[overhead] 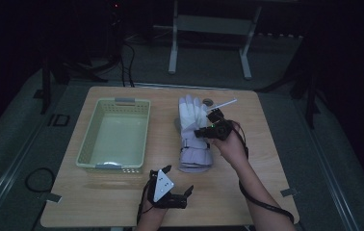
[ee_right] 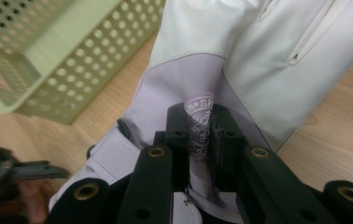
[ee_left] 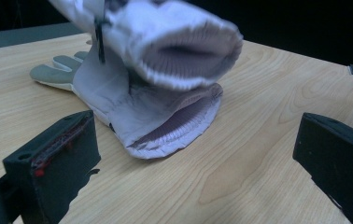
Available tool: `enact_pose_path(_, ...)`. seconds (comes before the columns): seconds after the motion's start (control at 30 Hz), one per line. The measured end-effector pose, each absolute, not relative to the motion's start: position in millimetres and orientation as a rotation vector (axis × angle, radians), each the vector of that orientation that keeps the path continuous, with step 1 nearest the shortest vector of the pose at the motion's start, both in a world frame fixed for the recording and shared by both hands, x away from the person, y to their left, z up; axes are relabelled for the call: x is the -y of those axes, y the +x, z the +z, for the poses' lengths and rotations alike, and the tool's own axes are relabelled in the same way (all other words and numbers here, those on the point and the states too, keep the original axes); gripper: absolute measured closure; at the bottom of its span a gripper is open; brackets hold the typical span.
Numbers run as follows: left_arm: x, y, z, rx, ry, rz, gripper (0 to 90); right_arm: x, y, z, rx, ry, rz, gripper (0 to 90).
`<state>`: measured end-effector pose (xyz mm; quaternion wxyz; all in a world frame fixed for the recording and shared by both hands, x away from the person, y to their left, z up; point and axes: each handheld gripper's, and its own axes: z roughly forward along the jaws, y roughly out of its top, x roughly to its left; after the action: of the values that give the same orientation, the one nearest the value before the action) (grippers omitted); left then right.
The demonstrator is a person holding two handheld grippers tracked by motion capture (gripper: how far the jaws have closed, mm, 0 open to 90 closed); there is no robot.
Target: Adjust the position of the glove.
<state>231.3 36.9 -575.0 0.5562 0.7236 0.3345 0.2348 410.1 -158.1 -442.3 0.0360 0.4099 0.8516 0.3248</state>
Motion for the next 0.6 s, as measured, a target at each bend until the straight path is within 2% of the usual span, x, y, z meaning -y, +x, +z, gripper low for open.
enact_pose_path(0.43, -36.6, 231.1, -575.2, -0.787, 1.709, 0.557, 0.5, 149.7, 426.2, -488.3, -2.653, 1.329, 0.819, 79.3)
enact_pose_path(0.6, -37.8, 232.0, -575.2, -0.793, 1.704, 0.545, 0.5, 152.4, 423.3, -495.3, -2.663, 1.331, 0.811, 79.3)
